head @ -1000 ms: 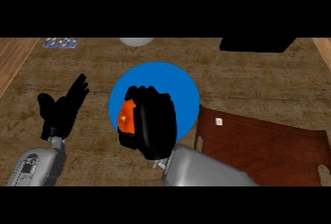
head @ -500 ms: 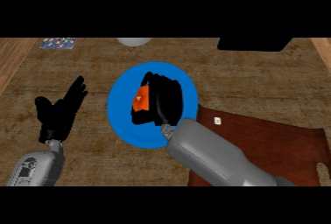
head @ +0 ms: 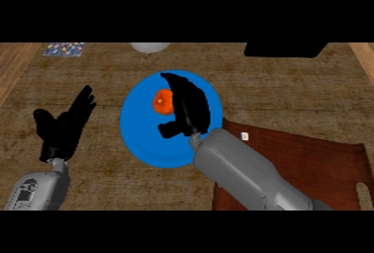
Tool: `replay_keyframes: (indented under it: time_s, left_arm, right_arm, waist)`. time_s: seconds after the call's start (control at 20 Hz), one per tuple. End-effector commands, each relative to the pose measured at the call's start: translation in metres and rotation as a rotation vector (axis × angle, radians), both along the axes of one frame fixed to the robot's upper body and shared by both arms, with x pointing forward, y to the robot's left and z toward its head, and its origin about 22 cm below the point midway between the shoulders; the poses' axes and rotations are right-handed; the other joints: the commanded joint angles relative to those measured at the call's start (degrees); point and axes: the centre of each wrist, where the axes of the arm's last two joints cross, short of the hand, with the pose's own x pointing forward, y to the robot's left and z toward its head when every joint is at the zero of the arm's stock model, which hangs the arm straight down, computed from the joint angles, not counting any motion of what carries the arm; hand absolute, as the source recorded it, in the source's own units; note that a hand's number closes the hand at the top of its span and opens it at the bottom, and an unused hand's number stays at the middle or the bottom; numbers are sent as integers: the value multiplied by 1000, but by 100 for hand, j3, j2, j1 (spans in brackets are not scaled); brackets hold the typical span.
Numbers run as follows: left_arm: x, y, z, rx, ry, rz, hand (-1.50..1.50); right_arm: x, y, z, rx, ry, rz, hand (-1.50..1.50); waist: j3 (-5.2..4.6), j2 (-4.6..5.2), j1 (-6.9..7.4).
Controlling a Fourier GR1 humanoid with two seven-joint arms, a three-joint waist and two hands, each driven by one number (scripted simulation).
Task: Pick the squash from the tray and place it in the plate
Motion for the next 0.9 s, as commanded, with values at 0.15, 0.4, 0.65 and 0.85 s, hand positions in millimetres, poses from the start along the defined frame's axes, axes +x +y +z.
replay_keyframes:
  time_s: [0.15,0.4,0.65,0.85]
  left_arm:
    - [3,-4,-4,-4,12,3,0]
    - [-1,-10,0,-10,23,15,0]
    - [-12,21,-10,13,8,25,0]
    - [4,22,-8,15,7,43,0]
  right_arm:
    - [-11,9,46,314,-213,183,-150]
    - [-33,10,60,516,-79,136,-150]
    - [-28,-19,58,687,115,170,-150]
    - [-21,-24,45,681,118,230,-150]
  waist:
    - [4,2,-46]
    - [0,-32,-56]
    - [0,-15,-114]
    - [-3,-22,-119]
